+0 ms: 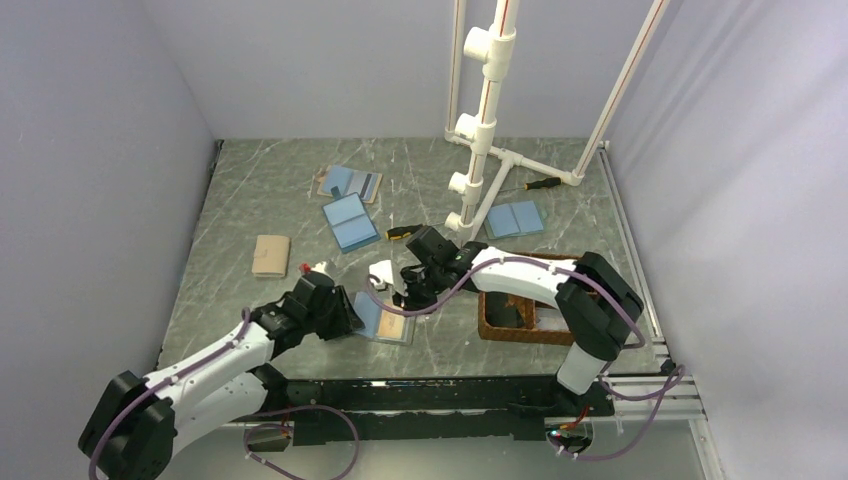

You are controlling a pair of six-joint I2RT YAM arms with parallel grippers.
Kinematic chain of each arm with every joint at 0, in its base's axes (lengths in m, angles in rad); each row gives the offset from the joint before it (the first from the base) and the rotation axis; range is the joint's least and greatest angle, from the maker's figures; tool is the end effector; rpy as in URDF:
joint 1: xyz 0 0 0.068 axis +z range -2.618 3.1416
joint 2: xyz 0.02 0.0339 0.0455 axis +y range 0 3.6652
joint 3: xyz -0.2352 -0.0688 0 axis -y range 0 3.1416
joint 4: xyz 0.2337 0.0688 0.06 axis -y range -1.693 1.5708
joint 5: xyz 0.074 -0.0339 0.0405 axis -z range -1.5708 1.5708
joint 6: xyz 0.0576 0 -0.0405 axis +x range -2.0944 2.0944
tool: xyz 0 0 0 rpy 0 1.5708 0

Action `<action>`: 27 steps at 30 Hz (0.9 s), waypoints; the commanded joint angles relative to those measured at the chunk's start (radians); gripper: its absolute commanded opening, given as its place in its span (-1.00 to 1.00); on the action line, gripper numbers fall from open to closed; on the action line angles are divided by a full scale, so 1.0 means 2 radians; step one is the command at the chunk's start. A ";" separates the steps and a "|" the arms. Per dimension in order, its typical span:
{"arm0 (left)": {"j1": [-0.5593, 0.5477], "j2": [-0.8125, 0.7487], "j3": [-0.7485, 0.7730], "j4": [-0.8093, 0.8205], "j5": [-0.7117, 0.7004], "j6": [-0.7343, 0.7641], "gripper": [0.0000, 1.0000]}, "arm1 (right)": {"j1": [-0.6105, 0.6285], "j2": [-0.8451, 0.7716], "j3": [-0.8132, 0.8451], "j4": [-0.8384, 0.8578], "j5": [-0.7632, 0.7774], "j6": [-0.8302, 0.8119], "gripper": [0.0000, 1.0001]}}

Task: Take the credit cards out of the card holder
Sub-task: Remove the credit card from the card holder.

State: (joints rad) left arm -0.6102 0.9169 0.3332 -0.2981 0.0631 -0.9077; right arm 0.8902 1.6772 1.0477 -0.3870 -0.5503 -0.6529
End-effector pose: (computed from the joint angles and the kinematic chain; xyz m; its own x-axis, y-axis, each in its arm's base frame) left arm 0.1525 -0.1110 0.1200 -0.8660 -0.3542 -0.3530 -0.1263 0.8379 -0.5310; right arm 0.1868 0.2785 0.1536 0.0827 -0.7208 -0.6882 -0.9888 -0.1453 0.0334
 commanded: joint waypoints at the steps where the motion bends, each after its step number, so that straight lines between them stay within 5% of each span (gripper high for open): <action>1: 0.001 -0.028 0.033 -0.068 -0.050 -0.003 -0.16 | 0.001 0.008 0.022 0.035 0.007 0.055 -0.54; 7: 0.001 -0.080 0.067 -0.142 -0.085 0.023 -0.14 | 0.001 0.017 0.034 0.026 0.001 0.064 -0.57; 13: 0.001 -0.172 0.092 -0.110 0.022 0.085 -0.07 | 0.001 0.030 0.047 0.019 -0.020 0.080 -0.57; 18: 0.001 -0.214 0.048 -0.021 0.096 0.074 0.16 | -0.006 0.031 0.062 0.000 -0.030 0.072 -0.57; 23: 0.001 -0.198 0.008 0.024 0.100 0.051 0.70 | -0.032 0.013 0.072 -0.039 -0.069 0.037 -0.58; 25: 0.001 -0.185 -0.002 0.050 0.107 0.047 0.69 | -0.044 0.004 0.070 -0.045 -0.088 0.028 -0.57; 27: 0.001 -0.166 -0.011 0.078 0.111 0.042 0.49 | -0.052 -0.001 0.066 -0.047 -0.103 0.024 -0.58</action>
State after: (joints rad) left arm -0.6102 0.5388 0.3347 -0.3008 0.2325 -0.8017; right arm 0.8200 1.7325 1.1530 -0.4393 -0.6529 -0.5575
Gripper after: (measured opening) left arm 0.819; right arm 0.215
